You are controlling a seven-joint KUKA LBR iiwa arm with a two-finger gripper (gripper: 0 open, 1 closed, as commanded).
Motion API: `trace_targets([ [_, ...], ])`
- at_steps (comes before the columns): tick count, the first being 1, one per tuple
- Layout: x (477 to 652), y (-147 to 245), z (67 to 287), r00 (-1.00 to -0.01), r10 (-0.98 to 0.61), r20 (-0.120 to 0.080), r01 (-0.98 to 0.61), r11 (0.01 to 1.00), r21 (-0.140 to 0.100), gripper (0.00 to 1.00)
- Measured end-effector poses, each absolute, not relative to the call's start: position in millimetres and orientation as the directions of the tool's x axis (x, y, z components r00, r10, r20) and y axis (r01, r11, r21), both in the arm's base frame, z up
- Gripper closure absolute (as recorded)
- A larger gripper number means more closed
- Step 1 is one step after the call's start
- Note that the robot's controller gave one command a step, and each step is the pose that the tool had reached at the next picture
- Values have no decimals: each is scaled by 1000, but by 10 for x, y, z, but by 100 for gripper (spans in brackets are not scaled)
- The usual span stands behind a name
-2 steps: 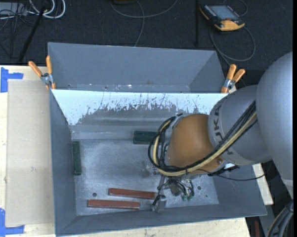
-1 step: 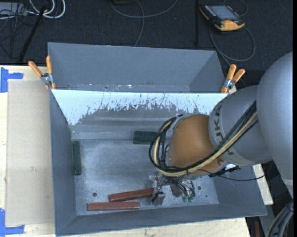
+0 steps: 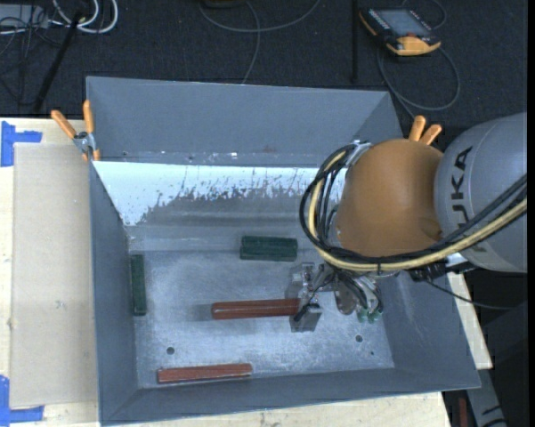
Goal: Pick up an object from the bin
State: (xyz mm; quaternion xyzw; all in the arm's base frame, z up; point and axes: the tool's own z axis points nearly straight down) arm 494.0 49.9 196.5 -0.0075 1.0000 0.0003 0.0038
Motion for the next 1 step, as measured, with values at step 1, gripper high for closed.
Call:
trace_targets([
  [1, 4953, 260, 3203, -937, -350, -7, -350, 937, -2, 100],
])
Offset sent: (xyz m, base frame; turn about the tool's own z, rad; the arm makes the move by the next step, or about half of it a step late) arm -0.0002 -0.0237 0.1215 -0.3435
